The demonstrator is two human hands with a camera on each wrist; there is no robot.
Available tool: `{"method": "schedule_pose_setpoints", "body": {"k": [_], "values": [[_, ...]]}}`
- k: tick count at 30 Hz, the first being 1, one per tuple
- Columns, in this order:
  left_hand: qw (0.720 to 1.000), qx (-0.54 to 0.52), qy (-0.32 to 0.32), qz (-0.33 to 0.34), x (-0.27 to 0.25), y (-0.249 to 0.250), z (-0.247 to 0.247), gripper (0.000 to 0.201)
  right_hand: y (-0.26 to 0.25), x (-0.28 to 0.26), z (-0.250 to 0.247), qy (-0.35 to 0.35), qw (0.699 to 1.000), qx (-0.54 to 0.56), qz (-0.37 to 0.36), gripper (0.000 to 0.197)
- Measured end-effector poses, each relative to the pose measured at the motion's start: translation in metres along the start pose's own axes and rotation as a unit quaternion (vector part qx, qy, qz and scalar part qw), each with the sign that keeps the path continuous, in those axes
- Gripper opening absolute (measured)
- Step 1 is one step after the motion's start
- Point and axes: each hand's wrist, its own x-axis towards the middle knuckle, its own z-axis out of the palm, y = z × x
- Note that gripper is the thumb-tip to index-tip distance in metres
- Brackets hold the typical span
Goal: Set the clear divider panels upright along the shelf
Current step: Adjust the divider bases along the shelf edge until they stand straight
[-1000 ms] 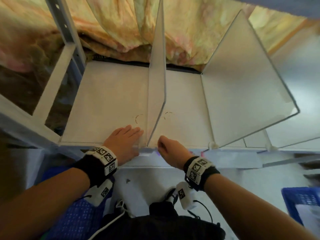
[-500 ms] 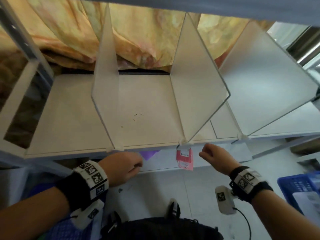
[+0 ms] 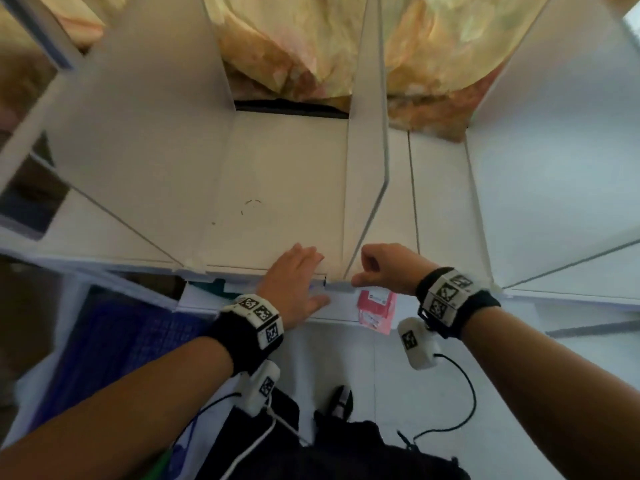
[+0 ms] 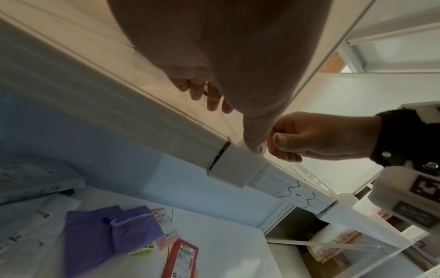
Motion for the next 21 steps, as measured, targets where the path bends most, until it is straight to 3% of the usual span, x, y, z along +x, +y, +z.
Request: {"method": "schedule_pose_setpoints", "body": {"k": [7, 11, 17, 21], "values": [[0.998, 0.024, 0.033, 0.048, 0.021, -0.010, 0.017, 0.078, 0.010, 0.023, 0.016, 0.010, 0.999, -0.024, 0.019, 0.049], [0.994, 0.020, 0.076, 0.072, 0.017, -0.022, 0.021, 0.076, 0.013, 0.036, 0.024, 0.025, 0.999, -0.033, 0.024, 0.073], [0.993, 0.034, 0.074, 0.083, 0.009, -0.032, 0.017, 0.078, 0.002, 0.039, 0.024, 0.028, 0.998, -0.036, 0.033, 0.098], [0.993, 0.034, 0.075, 0.082, 0.007, -0.035, 0.017, 0.074, -0.004, 0.043, 0.023, 0.019, 0.999, -0.037, 0.029, 0.104]]}}
